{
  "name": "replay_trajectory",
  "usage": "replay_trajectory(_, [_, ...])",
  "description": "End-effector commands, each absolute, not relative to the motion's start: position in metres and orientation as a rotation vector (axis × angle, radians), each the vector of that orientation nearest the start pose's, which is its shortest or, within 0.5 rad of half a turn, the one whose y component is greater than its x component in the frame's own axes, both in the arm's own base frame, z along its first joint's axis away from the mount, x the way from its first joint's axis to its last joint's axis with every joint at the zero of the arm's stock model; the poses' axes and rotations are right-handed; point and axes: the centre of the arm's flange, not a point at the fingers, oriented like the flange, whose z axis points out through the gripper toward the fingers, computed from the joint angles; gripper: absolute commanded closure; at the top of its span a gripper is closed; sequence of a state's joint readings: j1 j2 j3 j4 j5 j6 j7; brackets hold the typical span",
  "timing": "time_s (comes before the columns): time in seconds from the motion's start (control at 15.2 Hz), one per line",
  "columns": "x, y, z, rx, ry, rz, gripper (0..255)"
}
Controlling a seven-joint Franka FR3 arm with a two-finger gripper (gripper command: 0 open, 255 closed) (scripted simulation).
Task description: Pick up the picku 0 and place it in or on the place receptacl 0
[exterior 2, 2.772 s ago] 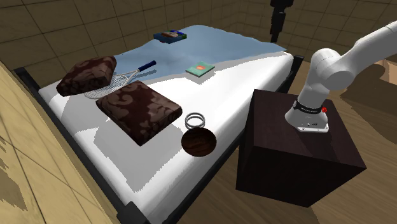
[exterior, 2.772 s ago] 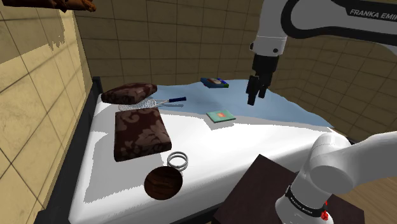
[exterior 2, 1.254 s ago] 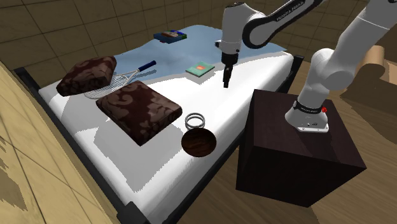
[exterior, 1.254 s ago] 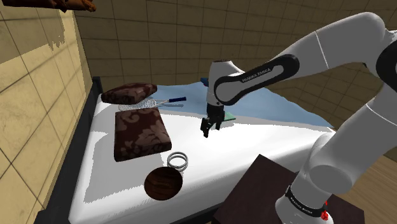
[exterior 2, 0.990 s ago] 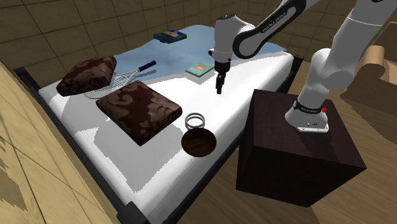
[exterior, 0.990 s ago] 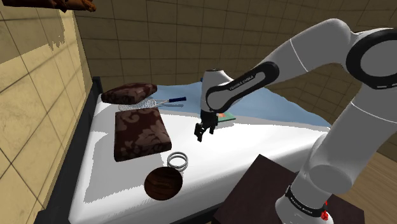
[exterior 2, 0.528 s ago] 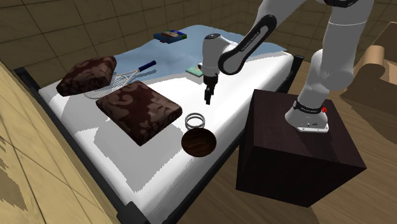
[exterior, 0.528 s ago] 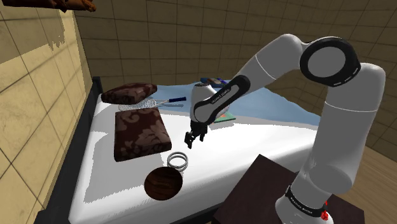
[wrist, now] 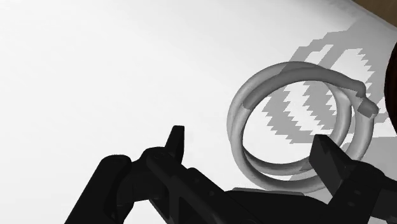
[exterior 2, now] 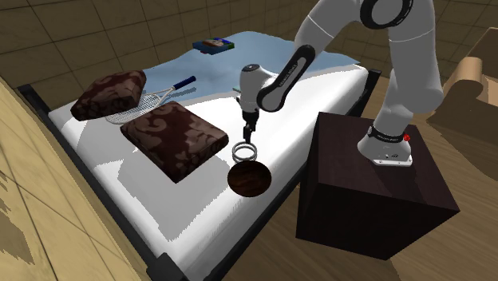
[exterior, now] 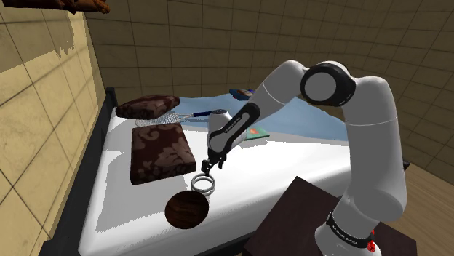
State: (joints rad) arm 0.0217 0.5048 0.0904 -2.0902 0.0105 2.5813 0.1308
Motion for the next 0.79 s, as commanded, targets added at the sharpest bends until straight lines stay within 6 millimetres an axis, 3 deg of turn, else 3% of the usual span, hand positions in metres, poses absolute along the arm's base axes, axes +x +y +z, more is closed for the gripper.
replay_trajectory(0.0, [0.596, 0.067, 0.157, -3.091, 0.061, 0.023, 0])
replay_trajectory(0.46, [0.595, 0.069, 0.120, -3.091, 0.061, 0.023, 0])
replay_trajectory(0.73, [0.595, 0.069, 0.117, -3.091, 0.061, 0.023, 0])
